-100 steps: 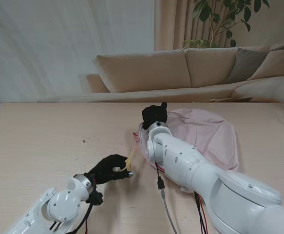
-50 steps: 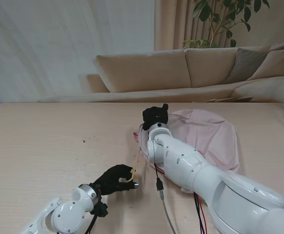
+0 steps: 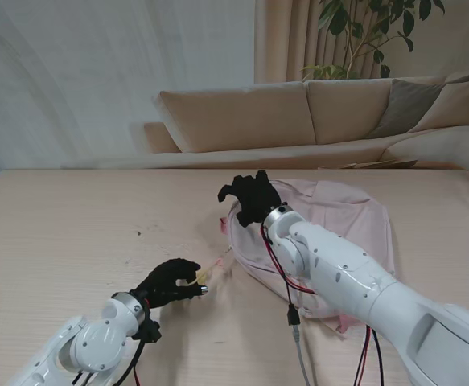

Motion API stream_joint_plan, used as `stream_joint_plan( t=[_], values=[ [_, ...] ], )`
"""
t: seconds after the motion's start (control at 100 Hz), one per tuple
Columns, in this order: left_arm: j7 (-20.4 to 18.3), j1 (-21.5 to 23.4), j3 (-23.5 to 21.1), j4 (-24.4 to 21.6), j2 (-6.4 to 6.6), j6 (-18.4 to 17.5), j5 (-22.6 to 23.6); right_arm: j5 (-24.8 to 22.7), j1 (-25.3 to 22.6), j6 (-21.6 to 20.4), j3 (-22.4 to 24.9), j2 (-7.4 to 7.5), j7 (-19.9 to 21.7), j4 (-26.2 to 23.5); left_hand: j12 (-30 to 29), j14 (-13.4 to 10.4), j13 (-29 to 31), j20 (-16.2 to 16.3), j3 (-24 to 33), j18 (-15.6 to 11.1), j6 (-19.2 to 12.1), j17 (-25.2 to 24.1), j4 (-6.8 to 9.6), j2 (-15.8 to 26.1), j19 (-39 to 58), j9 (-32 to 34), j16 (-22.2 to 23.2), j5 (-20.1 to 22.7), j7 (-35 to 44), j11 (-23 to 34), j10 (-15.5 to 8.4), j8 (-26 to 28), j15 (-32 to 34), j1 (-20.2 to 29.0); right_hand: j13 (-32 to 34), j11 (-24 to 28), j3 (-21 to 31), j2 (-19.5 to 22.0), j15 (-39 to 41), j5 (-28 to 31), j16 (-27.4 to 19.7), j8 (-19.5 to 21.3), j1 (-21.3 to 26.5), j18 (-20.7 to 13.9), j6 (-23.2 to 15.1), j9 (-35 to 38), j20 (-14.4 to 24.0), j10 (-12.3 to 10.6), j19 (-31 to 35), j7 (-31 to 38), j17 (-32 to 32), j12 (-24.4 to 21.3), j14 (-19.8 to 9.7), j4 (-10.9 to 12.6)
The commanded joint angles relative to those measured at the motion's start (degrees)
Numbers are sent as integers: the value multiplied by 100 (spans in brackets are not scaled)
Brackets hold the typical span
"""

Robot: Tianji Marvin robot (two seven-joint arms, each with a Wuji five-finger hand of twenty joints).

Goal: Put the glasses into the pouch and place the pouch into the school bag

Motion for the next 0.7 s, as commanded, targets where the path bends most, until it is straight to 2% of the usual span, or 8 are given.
stream_joint_plan(
  t=[0.0,0.07,0.19,0.27,0.39,0.44,0.58,0.69],
  values=[
    [-52,61,-32,-49,-9,-5,24,-154,43,-118,-49,228,299,-186,96,25,8,95,-34,109,-148,1,-5,91,117,-14,70,199,145,41,-15,-46,59,0,-256,-212,376,-285,-219,-114,-143,-157,114,-95,-239,-250,-117,-323,-150,-170,-97,-183,-197,197],
    [-57,82,-61,-65,-3,-15,65,-336,125,-586,-120,364,456,-260,94,20,1,92,-37,111,-181,2,5,92,115,-14,66,181,165,35,-14,-22,52,-2,-346,-486,577,-513,-475,-67,-273,-330,222,-90,-247,-296,-233,-530,-364,-364,-106,-293,-253,179],
    [-77,111,-107,-91,4,3,96,-463,279,-1044,-314,496,813,-323,93,20,-6,88,-36,104,-182,-10,13,75,106,-18,63,161,169,27,-18,-2,45,15,-573,-893,759,-719,-967,-121,-524,-643,483,-52,-225,-515,-588,-831,-987,-716,-158,-444,-344,195],
    [-92,106,-119,-89,10,-23,114,-461,407,-1215,-525,472,837,-190,92,22,-3,86,-36,109,-184,-9,15,76,105,-16,61,161,166,24,-15,6,43,17,-699,-1058,773,-926,-1131,-453,-607,-828,376,-63,-165,-743,-686,-911,-1127,-972,-168,-512,-447,149],
    [-137,65,-109,-65,23,-64,151,-369,578,-1396,-864,378,865,79,92,12,-6,84,-46,108,-205,-5,15,86,105,-21,59,151,163,19,-20,17,39,1,-953,-2040,677,-1129,-1247,-1090,-681,-1161,239,-145,-100,-732,-867,-899,-1357,-1247,-152,-927,-553,84],
    [-145,50,-97,-54,24,-67,145,-397,667,-1474,-1049,344,834,183,92,12,-11,83,-45,106,-214,-9,17,81,102,-20,58,153,164,18,-25,21,36,6,-980,-2136,654,-1272,-1256,-1144,-689,-1191,144,-144,-97,-729,-888,-891,-1378,-1251,-152,-952,-551,52],
    [-162,23,-69,-30,29,-73,155,-453,881,-1599,-1452,279,893,373,94,13,-11,81,-52,109,-229,-10,19,80,101,-20,55,148,162,16,-21,29,31,4,-1042,-2262,661,-1415,-1302,-752,-718,-1128,52,-130,-137,-712,-963,-845,-1494,-1135,-178,-979,-565,3],
    [-159,17,-53,-30,26,-46,153,-478,966,-1620,-1639,204,802,526,93,11,-12,78,-56,111,-234,-16,18,77,98,-27,55,140,155,12,-29,31,30,4,-987,-1893,684,-1493,-1246,294,-696,-779,-45,-69,-302,-718,-970,-780,-1517,-767,-171,-797,-526,-26]
  ],
)
